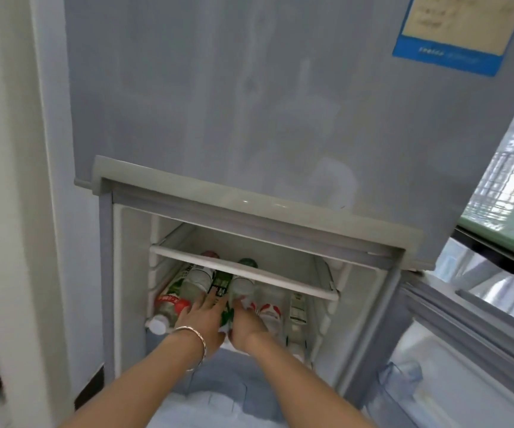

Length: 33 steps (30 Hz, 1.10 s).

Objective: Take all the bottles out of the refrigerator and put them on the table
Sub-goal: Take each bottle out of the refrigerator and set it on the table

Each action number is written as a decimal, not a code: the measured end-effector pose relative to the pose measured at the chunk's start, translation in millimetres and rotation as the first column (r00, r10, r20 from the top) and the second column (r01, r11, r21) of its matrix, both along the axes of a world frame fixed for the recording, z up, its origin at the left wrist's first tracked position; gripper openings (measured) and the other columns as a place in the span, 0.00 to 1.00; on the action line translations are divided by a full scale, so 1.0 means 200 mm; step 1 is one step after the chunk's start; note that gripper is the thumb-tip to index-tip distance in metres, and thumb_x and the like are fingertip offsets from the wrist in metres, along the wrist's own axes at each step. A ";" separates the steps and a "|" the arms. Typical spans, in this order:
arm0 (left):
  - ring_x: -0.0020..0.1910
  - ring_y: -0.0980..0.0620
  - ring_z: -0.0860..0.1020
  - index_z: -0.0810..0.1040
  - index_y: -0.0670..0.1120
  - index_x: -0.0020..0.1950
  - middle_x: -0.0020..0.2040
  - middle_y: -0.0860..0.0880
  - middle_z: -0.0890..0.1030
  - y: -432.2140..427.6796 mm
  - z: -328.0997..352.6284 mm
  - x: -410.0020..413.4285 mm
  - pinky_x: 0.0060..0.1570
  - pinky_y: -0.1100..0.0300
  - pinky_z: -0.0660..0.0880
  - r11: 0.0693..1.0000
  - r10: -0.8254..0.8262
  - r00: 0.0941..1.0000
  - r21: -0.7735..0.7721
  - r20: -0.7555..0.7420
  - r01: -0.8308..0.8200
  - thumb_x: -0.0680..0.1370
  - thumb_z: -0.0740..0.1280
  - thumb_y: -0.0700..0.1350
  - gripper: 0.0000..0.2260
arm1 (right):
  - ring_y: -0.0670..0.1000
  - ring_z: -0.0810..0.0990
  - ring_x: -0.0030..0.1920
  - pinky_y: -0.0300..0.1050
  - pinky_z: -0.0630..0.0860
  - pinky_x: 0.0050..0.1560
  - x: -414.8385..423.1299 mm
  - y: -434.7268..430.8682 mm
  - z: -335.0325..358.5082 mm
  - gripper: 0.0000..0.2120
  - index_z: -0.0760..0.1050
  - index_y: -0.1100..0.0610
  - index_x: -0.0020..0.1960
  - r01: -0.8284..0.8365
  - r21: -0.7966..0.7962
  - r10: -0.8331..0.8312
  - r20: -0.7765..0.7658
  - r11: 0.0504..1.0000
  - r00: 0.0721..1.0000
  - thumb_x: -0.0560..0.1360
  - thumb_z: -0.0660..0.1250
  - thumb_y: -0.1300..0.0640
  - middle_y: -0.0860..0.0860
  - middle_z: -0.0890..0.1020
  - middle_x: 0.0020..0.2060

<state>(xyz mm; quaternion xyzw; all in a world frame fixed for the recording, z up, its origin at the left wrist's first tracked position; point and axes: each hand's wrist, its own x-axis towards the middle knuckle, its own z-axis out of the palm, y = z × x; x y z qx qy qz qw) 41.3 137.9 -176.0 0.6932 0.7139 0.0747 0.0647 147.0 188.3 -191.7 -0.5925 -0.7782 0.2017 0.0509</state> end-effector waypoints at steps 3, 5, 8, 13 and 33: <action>0.79 0.46 0.48 0.48 0.52 0.78 0.80 0.48 0.46 -0.01 0.01 0.02 0.75 0.46 0.55 1.000 -0.012 1.000 0.011 0.027 0.012 0.76 0.64 0.51 0.36 | 0.60 0.67 0.72 0.32 0.72 0.59 0.01 -0.03 0.01 0.26 0.56 0.59 0.77 -0.068 0.049 0.068 0.013 0.996 0.998 0.81 0.59 0.63 0.62 0.66 0.73; 0.79 0.46 0.48 0.48 0.52 0.78 0.80 0.48 0.47 -0.03 0.01 0.02 0.75 0.46 0.54 0.999 -0.032 0.999 0.006 0.027 0.032 0.76 0.64 0.51 0.35 | 0.61 0.68 0.71 0.24 0.72 0.49 0.01 -0.08 0.01 0.25 0.57 0.59 0.76 -0.070 0.141 0.064 0.051 0.987 0.997 0.81 0.59 0.64 0.63 0.67 0.71; 0.79 0.46 0.48 0.48 0.51 0.78 0.80 0.48 0.46 -0.05 0.04 0.00 0.74 0.46 0.54 0.999 -0.037 0.999 -0.004 0.036 0.037 0.76 0.64 0.48 0.36 | 0.60 0.73 0.63 0.46 0.75 0.52 0.01 -0.14 0.02 0.28 0.59 0.53 0.74 0.097 0.333 -0.101 -0.004 0.938 0.995 0.77 0.64 0.64 0.60 0.71 0.64; 0.78 0.45 0.52 0.47 0.47 0.78 0.79 0.46 0.48 -0.10 0.15 0.04 0.75 0.50 0.58 0.997 -0.061 0.990 0.051 0.128 0.055 0.75 0.67 0.45 0.39 | 0.58 0.77 0.54 0.48 0.73 0.39 0.15 -0.29 0.23 0.24 0.68 0.52 0.65 0.071 0.597 -0.143 0.074 0.799 0.987 0.72 0.67 0.69 0.58 0.78 0.55; 0.50 0.48 0.76 0.72 0.45 0.61 0.53 0.50 0.77 -0.78 1.16 0.42 0.50 0.56 0.73 0.912 -0.363 0.700 0.388 0.615 0.132 0.71 0.69 0.60 0.26 | 0.52 0.79 0.59 0.50 0.78 0.59 0.60 -1.09 1.08 0.49 0.57 0.50 0.72 0.178 0.115 -0.120 -0.394 0.977 0.911 0.58 0.79 0.49 0.49 0.78 0.58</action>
